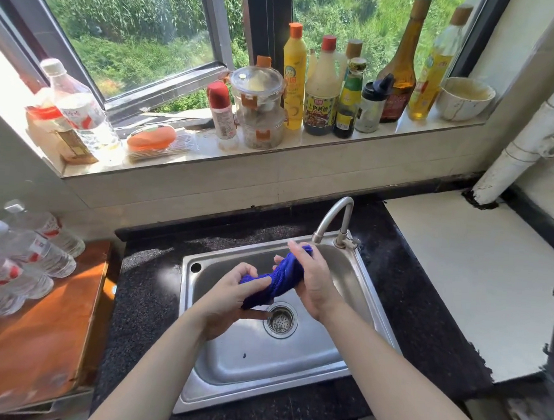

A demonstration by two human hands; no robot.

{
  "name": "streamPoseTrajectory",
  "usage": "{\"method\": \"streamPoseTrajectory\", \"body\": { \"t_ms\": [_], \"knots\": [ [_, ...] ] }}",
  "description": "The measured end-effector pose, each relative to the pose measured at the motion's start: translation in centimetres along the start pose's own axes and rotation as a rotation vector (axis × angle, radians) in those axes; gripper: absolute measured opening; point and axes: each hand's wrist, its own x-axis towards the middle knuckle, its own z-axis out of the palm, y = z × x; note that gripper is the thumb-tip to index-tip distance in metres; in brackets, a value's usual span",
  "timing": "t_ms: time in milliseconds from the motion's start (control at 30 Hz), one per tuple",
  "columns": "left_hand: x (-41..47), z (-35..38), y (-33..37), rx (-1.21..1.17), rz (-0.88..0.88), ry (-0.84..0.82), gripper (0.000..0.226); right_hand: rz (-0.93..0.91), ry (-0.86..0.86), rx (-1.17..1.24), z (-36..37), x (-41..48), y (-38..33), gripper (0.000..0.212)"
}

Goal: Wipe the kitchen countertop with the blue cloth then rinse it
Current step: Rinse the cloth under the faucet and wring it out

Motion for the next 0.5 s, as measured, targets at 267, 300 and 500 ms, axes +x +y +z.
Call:
{"method": "streamPoseTrajectory", "body": {
  "t_ms": [267,300,500],
  "knots": [
    [1.6,0.0,-1.5,0.896,0.381,0.028,0.040,-0.018,0.197,-0.323,1.0,1.3,0.4,0.049],
    [1.8,0.0,-1.5,0.962,0.428,0.028,0.041,-0.001,0.220,-0.345,1.0,1.6,0.3,0.050],
    [2.3,-0.7,-3.3,1.227,0.635,0.019,0.031,0.144,0.325,-0.422,0.5,2.8,1.0,0.047]
  ]
}}
